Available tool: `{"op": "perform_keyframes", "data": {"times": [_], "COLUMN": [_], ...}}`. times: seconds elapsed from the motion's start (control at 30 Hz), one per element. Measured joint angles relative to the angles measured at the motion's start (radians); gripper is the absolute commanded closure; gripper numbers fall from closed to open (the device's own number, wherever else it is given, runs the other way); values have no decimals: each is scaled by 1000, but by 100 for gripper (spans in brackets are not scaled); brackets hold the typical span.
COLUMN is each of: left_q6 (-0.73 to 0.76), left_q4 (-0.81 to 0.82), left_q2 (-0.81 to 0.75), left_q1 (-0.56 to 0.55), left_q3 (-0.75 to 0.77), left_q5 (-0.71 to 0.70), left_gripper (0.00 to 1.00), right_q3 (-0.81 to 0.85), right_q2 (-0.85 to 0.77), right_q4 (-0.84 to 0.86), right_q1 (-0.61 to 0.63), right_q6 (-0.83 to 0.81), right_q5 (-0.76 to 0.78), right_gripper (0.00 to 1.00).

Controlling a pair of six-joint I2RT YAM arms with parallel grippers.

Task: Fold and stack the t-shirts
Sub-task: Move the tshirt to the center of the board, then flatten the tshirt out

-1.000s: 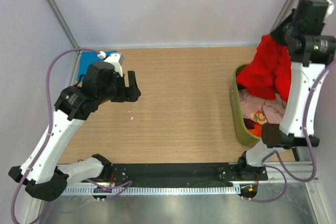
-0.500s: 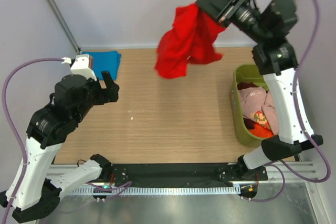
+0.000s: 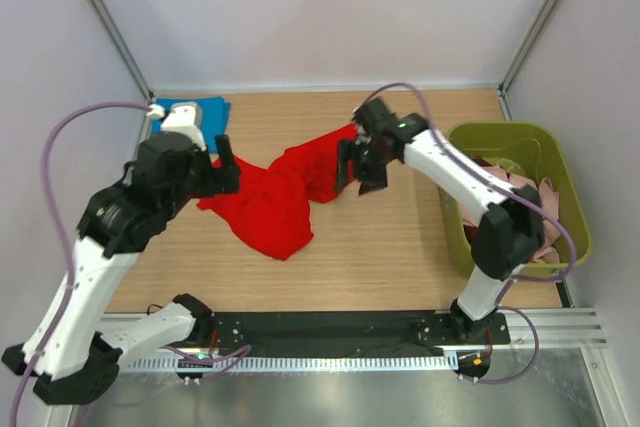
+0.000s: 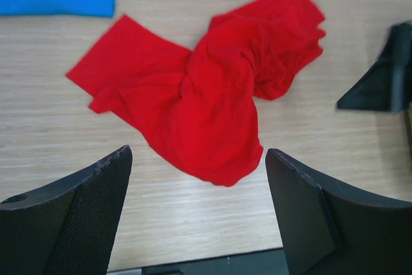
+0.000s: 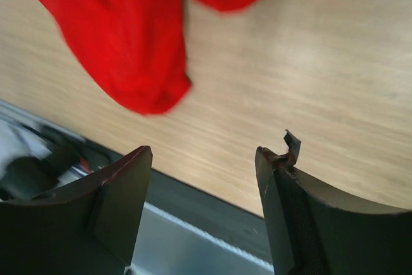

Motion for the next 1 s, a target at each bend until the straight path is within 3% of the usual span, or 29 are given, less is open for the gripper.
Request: {"op": "perform_keyframes", "data": {"times": [0.2,0.37,0.53,0.67,0.83,1.0], "left_q6": [-46,-97,-135,-148,-172,-180], "left_q4": [20,77,146,241,337,380], "left_q2": [216,315,323,376,502,562], "left_q1": [68,339,521,553,554,554], "left_q3": [-157,-417,-467,-470,-484,-498], "left_q5": [158,337,447,507,562,541], "left_gripper": [20,20,17,17,22,22], "right_q3": [-80,-79,-81,-84,-84,-82], "right_q2": [167,241,302,326,362,388], "right_q4": [-2,89,151,184,201,202], "right_q1": [186,255,291,296,296,294], "right_q6": [-63,-72,-77,-82,-105,-127], "right_q5": [-15,-54,-90,-97,-96,-96], "right_gripper": [29,23,20,22,35,32]}}
